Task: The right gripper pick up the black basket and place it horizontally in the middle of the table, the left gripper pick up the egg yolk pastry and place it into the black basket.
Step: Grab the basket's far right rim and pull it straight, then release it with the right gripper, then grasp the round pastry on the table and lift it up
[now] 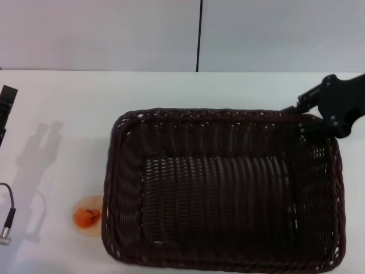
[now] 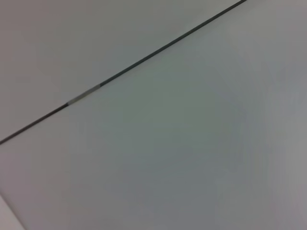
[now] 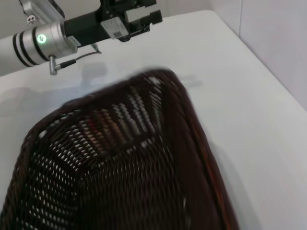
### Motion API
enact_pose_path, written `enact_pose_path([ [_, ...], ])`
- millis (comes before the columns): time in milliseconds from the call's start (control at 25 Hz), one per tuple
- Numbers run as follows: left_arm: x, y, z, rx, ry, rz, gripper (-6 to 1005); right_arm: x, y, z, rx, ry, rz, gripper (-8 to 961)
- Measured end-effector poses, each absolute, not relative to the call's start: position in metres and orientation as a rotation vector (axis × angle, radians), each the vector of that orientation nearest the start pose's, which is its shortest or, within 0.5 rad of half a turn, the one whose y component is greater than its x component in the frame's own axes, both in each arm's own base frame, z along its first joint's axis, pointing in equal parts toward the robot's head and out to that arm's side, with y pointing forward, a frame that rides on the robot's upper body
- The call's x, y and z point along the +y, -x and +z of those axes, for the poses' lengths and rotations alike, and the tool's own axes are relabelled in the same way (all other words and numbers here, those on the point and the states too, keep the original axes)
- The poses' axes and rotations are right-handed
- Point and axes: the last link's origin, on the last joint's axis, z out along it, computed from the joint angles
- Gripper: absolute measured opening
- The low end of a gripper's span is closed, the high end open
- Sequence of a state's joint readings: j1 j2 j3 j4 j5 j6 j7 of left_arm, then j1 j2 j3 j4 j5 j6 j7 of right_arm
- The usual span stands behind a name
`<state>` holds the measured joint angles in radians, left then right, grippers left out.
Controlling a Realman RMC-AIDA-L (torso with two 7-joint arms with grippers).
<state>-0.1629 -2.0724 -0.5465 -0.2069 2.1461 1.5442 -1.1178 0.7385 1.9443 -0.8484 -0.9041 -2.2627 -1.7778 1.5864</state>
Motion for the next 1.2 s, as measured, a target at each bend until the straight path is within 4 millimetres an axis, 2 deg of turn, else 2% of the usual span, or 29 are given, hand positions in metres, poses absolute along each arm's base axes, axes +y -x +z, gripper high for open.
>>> enact_pose_path([
  [240,0.216,0.342,-0.016,-1.288,1.305,-1.565,537,0.377,-0.192,0.055,0.202,3.066,0.088,282],
  [440,0.213,0.339,-0.023,-1.310,1.365,-1.549,536,0.397,-0.181,0.060,0.153,2.955,0.123,322],
  [560,0.211,0.340,-0.023,-1.303,1.427,-1.527,536,0.404,-0.176,0.060,0.144,2.870,0.246,322],
  [680,0.207,0.342,-0.015,-1.238,1.527,-1.502,536,0.402,-0.179,0.065,0.166,2.723,0.495,322],
  [720,0.205,0.343,-0.011,-1.211,1.568,-1.489,536,0.396,-0.189,0.074,0.209,2.586,0.684,322],
  [760,0.203,0.345,-0.007,-1.183,1.615,-1.469,536,0.396,-0.189,0.074,0.209,2.586,0.684,322],
  [800,0.203,0.345,-0.007,-1.183,1.615,-1.469,536,0.392,-0.195,0.079,0.226,2.520,0.774,322],
  [920,0.197,0.354,0.006,-1.100,1.800,-1.346,536,0.375,-0.224,0.092,0.291,2.294,0.983,322],
  [1000,0.197,0.354,0.006,-1.100,1.800,-1.346,536,0.363,-0.248,0.095,0.353,2.154,1.064,322],
  [1040,0.194,0.360,0.010,-1.065,1.904,-1.241,536,0.356,-0.262,0.097,0.393,2.066,1.107,322],
  [1080,0.193,0.361,0.011,-1.050,1.942,-1.213,536,0.349,-0.275,0.100,0.430,1.983,1.138,322],
  [1120,0.192,0.361,0.012,-1.030,1.984,-1.185,536,0.336,-0.296,0.102,0.489,1.843,1.180,322],
  [1160,0.192,0.361,0.012,-1.030,1.984,-1.185,536,0.336,-0.296,0.102,0.489,1.843,1.180,322],
  [1200,0.192,0.361,0.012,-1.015,2.013,-1.167,536,0.329,-0.307,0.104,0.513,1.771,1.193,322],
])
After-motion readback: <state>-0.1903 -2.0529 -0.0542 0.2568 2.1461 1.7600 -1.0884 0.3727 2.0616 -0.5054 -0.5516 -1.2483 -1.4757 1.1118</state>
